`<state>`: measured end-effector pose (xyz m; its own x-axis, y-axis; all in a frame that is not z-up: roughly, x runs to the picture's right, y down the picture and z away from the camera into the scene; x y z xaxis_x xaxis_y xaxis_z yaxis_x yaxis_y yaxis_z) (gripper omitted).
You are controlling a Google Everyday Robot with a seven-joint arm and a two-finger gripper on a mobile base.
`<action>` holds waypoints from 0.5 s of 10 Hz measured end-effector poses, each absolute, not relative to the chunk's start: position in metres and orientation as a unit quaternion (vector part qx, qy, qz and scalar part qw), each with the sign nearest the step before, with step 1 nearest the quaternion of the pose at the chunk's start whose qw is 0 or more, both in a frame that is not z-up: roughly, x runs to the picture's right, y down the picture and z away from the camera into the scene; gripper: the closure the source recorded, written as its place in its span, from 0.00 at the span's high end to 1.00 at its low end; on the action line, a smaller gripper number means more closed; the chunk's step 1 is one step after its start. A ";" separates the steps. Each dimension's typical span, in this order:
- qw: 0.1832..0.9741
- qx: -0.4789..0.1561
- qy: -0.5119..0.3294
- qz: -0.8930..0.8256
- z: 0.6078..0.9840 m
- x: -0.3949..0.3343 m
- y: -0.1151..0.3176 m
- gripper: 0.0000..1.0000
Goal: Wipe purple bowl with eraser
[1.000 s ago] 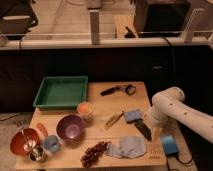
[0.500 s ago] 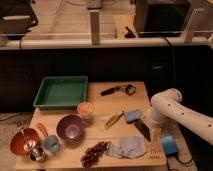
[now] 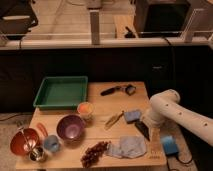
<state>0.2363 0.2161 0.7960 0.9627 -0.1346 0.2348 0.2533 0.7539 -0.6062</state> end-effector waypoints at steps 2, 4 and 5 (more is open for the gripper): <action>0.932 -0.335 -0.084 -0.108 0.800 0.238 0.215 0.80; 0.928 -0.332 -0.073 -0.155 0.798 0.236 0.205 0.80; 0.920 -0.327 -0.079 -0.203 0.794 0.235 0.201 0.80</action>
